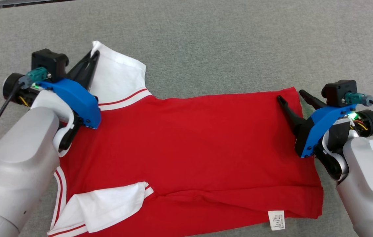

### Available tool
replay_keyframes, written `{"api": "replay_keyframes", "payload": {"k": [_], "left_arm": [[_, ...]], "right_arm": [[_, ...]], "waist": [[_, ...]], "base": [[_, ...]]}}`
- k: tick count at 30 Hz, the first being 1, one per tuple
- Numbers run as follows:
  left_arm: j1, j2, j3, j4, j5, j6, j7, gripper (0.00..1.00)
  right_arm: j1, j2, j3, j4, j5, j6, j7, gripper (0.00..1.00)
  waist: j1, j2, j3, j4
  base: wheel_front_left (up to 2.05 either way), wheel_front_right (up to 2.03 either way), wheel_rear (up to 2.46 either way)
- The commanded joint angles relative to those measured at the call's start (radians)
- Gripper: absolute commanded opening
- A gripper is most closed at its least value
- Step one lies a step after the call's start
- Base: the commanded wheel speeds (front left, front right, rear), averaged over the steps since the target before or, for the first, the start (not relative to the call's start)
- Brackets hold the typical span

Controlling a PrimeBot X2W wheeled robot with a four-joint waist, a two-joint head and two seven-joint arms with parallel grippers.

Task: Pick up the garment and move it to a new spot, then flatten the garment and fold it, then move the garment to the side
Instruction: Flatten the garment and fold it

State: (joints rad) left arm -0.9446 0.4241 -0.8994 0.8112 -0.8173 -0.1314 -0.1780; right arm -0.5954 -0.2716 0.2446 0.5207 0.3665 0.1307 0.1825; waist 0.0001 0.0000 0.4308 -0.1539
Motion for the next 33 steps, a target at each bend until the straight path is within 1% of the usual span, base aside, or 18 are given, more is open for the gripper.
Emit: {"api": "replay_keyframes", "payload": {"k": [1, 4, 5, 6, 7, 10, 16, 22, 25, 30, 33], "left_arm": [[-0.013, -0.010, -0.009, -0.010, 0.003, 0.002, -0.009, 0.00], [-0.019, -0.014, -0.018, -0.018, 0.001, 0.002, -0.013, 0.00], [-0.018, -0.015, -0.021, -0.019, -0.001, 0.002, -0.017, 0.00], [-0.017, -0.017, -0.023, -0.020, -0.003, 0.002, -0.019, 0.00], [-0.015, -0.018, -0.025, -0.019, -0.005, 0.002, -0.022, 0.00], [-0.008, -0.022, -0.028, -0.017, -0.009, 0.002, -0.028, 0.00], [0.027, -0.027, -0.004, -0.042, -0.021, 0.002, -0.067, 0.00], [0.113, 0.002, 0.045, -0.150, -0.028, 0.015, -0.086, 0.00], [0.174, 0.023, 0.074, -0.244, -0.010, 0.041, -0.087, 0.00], [0.325, 0.055, 0.127, -0.434, 0.012, 0.091, -0.088, 0.00], [0.421, 0.076, 0.137, -0.534, 0.027, 0.124, -0.088, 0.00]], "right_arm": [[-0.025, -0.004, 0.007, 0.027, 0.002, 0.000, 0.004, 1.00], [-0.046, -0.002, 0.020, 0.065, 0.010, 0.000, 0.012, 1.00], [-0.051, -0.001, 0.022, 0.075, 0.012, 0.000, 0.010, 0.48], [-0.057, 0.000, 0.025, 0.085, 0.015, 0.000, 0.007, 0.31], [-0.063, 0.003, 0.026, 0.093, 0.018, 0.000, 0.003, 0.00], [-0.073, 0.003, 0.029, 0.109, 0.020, 0.000, -0.011, 0.00], [-0.069, 0.000, 0.032, 0.136, 0.005, 0.000, -0.098, 0.00], [-0.017, 0.002, 0.041, 0.153, 0.005, 0.000, -0.175, 0.00], [0.013, -0.003, 0.036, 0.152, 0.003, 0.000, -0.212, 0.00], [0.074, -0.010, 0.021, 0.148, 0.000, 0.000, -0.260, 0.00], [0.107, -0.009, 0.019, 0.143, -0.003, 0.000, -0.275, 0.00]], "waist": [[-0.0001, 0.0000, 0.002, 0.008], [-0.0001, 0.0000, 0.002, 0.015], [-0.0001, 0.0000, 0.001, 0.016], [-0.0001, 0.0000, 0.000, 0.018], [-0.0001, 0.0000, -0.001, 0.020], [-0.0001, 0.0000, -0.008, 0.023], [-0.0001, 0.0000, -0.039, 0.041], [-0.0001, 0.0000, -0.086, 0.058], [-0.0001, 0.0000, -0.112, 0.069], [-0.0001, 0.0000, -0.154, 0.090], [-0.0001, 0.0000, -0.174, 0.101]], "base": [[0.00, 0.00, 0.00], [0.00, 0.00, 0.00], [0.00, 0.00, 0.00], [0.00, 0.00, 0.00], [0.00, 0.00, 0.00], [0.00, 0.00, 0.00], [0.00, 0.00, 0.00], [0.00, 0.00, 0.00], [0.00, 0.00, 0.00], [0.00, 0.00, 0.00], [0.00, 0.00, 0.00]]}}
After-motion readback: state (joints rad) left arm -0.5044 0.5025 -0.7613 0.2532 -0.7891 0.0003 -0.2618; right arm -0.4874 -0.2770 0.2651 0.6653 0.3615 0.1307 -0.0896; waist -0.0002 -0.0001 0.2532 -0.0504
